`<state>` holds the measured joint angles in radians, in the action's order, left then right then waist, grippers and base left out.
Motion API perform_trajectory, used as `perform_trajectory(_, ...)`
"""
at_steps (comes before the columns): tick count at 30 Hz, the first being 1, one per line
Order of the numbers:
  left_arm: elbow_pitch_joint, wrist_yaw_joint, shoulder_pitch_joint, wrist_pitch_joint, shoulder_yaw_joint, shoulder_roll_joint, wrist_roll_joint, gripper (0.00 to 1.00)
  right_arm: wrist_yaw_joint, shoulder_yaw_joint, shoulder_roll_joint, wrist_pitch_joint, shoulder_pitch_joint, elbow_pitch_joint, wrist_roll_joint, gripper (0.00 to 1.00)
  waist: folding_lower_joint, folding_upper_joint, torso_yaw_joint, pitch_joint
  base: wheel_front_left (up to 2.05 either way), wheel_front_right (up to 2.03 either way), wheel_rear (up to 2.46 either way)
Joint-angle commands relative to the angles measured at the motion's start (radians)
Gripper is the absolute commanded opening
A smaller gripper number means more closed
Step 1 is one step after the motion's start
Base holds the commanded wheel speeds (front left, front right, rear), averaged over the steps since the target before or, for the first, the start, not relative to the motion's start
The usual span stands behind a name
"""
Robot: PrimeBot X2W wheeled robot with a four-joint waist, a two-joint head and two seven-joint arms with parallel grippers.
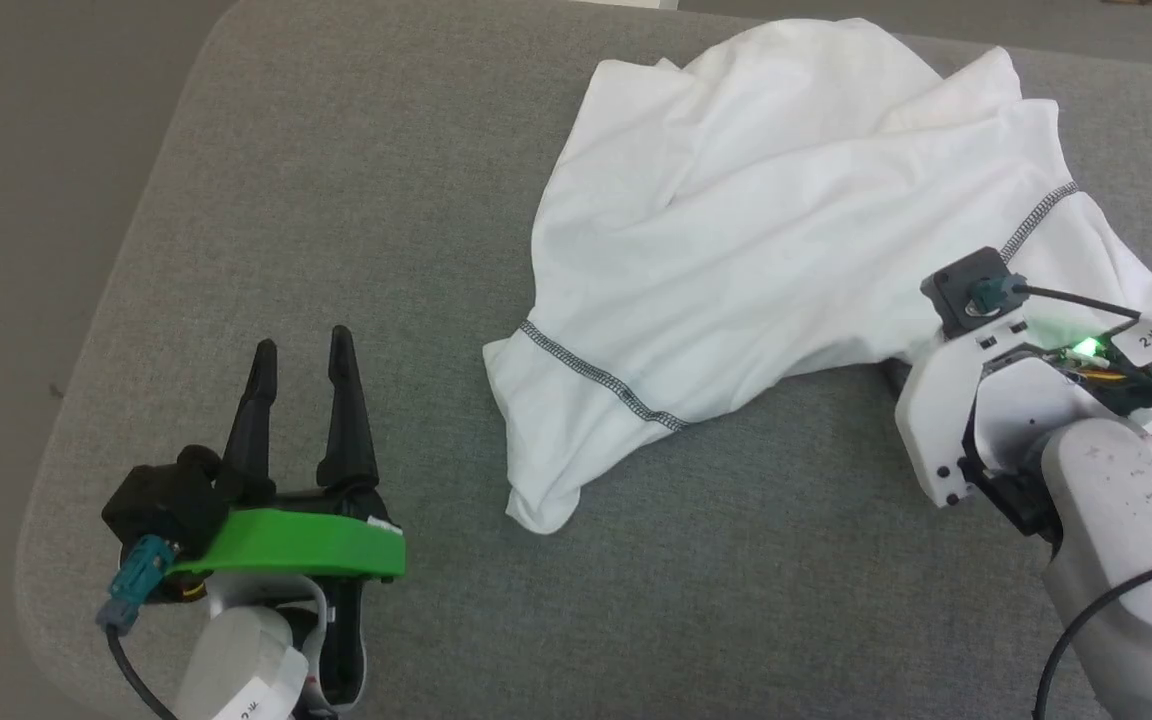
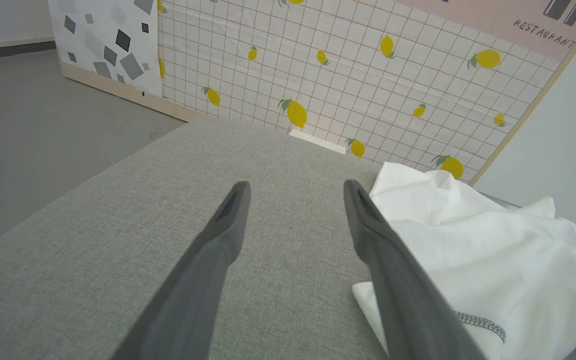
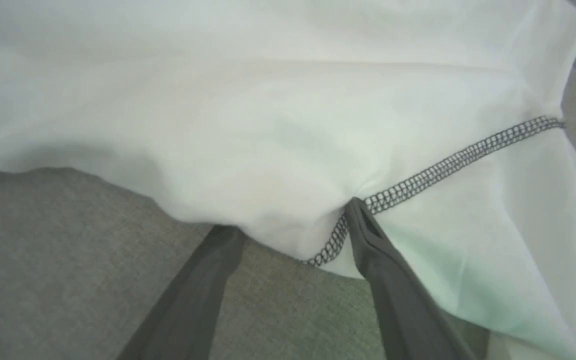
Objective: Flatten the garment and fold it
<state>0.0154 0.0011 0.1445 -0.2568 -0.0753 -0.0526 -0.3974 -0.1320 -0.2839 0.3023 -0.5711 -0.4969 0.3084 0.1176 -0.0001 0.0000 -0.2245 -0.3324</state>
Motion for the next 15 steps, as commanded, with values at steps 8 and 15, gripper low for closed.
perform_trajectory(8, 0.014, -0.004, 0.01, -0.005, 0.015, 0.002, -0.005, 1.0, 0.001, 0.004, 0.002, -0.063, 0.019, -0.048, 0.163, 0.0, 0.0001, 0.0, 0.031, 0.046, 0.0, 0.0, 0.0)
perform_trajectory(15, 0.026, -0.01, -0.02, -0.005, 0.036, 0.002, 0.004, 1.0, 0.001, -0.018, 0.162, -0.474, 0.207, -0.335, 0.486, 0.0, 0.0001, 0.0, 0.073, 0.107, 0.0, 0.0, 0.0)
